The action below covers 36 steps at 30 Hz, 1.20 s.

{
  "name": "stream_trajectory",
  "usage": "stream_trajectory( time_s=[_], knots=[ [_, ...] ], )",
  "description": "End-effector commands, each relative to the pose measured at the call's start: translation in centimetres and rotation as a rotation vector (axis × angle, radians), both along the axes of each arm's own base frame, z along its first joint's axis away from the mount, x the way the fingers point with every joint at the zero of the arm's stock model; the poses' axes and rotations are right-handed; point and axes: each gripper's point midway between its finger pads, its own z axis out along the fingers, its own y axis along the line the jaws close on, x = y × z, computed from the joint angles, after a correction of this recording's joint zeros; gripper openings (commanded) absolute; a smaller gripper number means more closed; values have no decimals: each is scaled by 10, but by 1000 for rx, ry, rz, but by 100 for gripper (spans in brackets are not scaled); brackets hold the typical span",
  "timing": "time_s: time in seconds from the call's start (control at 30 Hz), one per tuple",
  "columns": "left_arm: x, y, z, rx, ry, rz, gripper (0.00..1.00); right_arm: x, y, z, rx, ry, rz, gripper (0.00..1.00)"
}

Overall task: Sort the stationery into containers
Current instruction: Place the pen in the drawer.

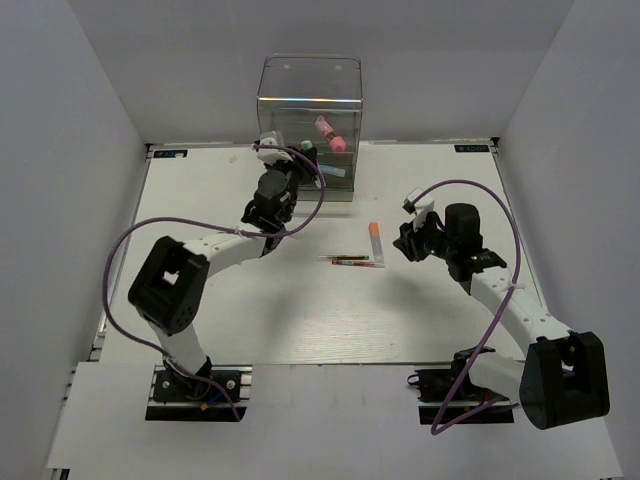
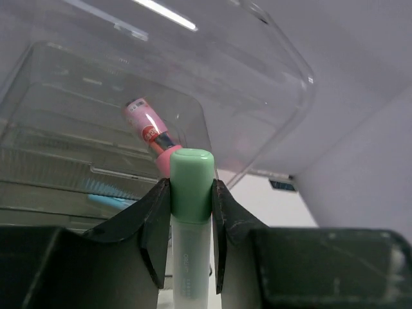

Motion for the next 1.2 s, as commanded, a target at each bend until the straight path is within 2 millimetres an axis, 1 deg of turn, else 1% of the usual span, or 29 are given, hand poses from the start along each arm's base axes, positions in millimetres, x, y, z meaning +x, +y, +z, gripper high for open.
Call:
stream_trajectory(
  time_s=[0.0, 0.03, 0.07, 0.1, 0.13, 0.17, 0.2, 0.23, 0.27, 0.3, 0.33, 0.4, 0.43, 0.47, 0.5, 0.57, 0.63, 0.67, 0.73, 0.8, 0.83, 0.87, 0.9, 0.93, 1.0, 1.03, 1.07, 1.1, 1.17],
  knots=[
    [17, 19, 31, -303, -80, 114, 0, 2, 3, 14, 16, -63, 21, 39],
    [19, 21, 28, -352, -79, 131, 0, 2, 3, 16, 16, -70, 22, 39],
    [27, 25, 15, -382, -64, 157, 0, 2, 2, 14, 13, -66, 19, 39],
    [33, 32, 7, -479, -65, 200, 0, 2, 2, 14, 13, -66, 19, 39],
    [32, 32, 11, -493, -81, 197, 0, 2, 2, 15, 14, -71, 19, 39],
    [38, 36, -2, -512, -69, 239, 0, 2, 2, 15, 15, -68, 21, 39],
    [41, 36, -9, -557, -60, 245, 0, 1, 3, 15, 15, -71, 24, 39],
    [44, 36, -3, -590, -82, 246, 0, 1, 2, 14, 14, -69, 20, 39],
    [47, 38, -5, -599, -87, 267, 0, 1, 2, 16, 18, -72, 22, 39],
    [51, 37, -13, -594, -79, 281, 0, 1, 3, 14, 17, -67, 25, 39],
    [55, 34, -12, -599, -73, 280, 0, 1, 3, 15, 17, -71, 27, 39],
    [61, 35, -17, -591, -59, 310, 0, 1, 2, 16, 17, -73, 23, 39],
    [64, 33, -16, -589, -58, 311, 0, 1, 3, 15, 16, -70, 26, 39],
    [67, 34, -28, -564, -39, 329, 0, 1, 3, 16, 16, -73, 25, 39],
    [70, 40, -25, -568, -44, 351, 0, 2, 2, 15, 14, -71, 22, 39],
    [73, 39, -32, -544, -28, 358, 0, 2, 2, 15, 12, -71, 21, 42],
    [75, 37, -38, -530, -13, 363, 4, 2, 2, 13, 13, -66, 22, 47],
    [76, 37, -41, -510, -5, 367, 4, 1, 3, 14, 15, -69, 23, 50],
    [76, 39, -44, -502, 5, 381, 14, 2, 1, 11, 14, -57, 17, 54],
    [75, 39, -54, -479, 29, 388, 22, 2, 3, 10, 15, -55, 21, 54],
    [75, 39, -57, -471, 37, 390, 30, 2, 3, 7, 16, -41, 23, 56],
    [75, 39, -59, -465, 43, 392, 35, 2, 3, 9, 15, -46, 22, 56],
    [75, 39, -61, -456, 52, 395, 36, 1, 3, 8, 17, -42, 24, 56],
    [78, 44, -58, -454, 44, 403, 38, 1, 3, 7, 15, -39, 25, 56],
    [78, 44, -60, -447, 50, 405, 42, 1, 3, 5, 15, -30, 21, 57],
    [80, 43, -57, -448, 49, 405, 49, 1, 3, 4, 13, -30, 25, 57],
    [80, 43, -59, -441, 57, 407, 54, 1, 3, 4, 13, -30, 23, 57],
    [81, 43, -55, -447, 50, 405, 54, 2, 2, 4, 13, -30, 18, 57],
    [81, 43, -56, -438, 50, 407, 57, 2, 4, 3, 15, -25, 23, 57]
  ],
)
